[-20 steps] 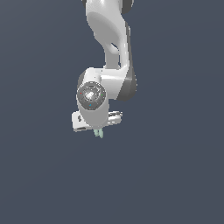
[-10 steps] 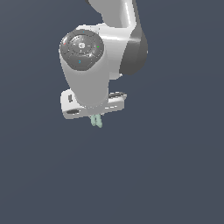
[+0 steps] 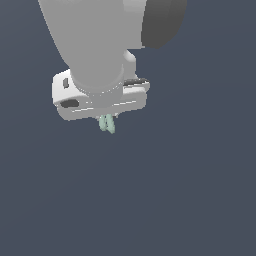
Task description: Pick up the object and move it to a goal position.
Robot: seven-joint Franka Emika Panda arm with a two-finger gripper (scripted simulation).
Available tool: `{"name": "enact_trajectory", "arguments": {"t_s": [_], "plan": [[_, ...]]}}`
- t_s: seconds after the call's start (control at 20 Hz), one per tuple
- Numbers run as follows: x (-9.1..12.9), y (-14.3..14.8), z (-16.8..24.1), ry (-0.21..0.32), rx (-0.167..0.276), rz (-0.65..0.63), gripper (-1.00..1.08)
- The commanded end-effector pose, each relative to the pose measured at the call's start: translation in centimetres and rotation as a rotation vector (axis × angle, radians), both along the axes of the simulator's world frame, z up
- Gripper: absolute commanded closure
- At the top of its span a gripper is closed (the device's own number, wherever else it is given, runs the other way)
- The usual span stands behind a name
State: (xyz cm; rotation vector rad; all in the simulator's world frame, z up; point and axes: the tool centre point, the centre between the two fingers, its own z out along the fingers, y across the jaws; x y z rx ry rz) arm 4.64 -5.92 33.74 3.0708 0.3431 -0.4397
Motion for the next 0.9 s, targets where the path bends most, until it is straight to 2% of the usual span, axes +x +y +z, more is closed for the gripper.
{"name": "enact_trajectory", "arguments": {"t_s": [0.0, 0.4, 0.85], "plan": [[0.2, 0.0, 1.3, 0.002, 0.000, 0.000, 1.08], [0.7, 0.1, 3.6, 0.002, -0.001, 0.000, 1.08], [0.9, 0.1, 4.2, 0.002, -0.001, 0.000, 1.08]]}}
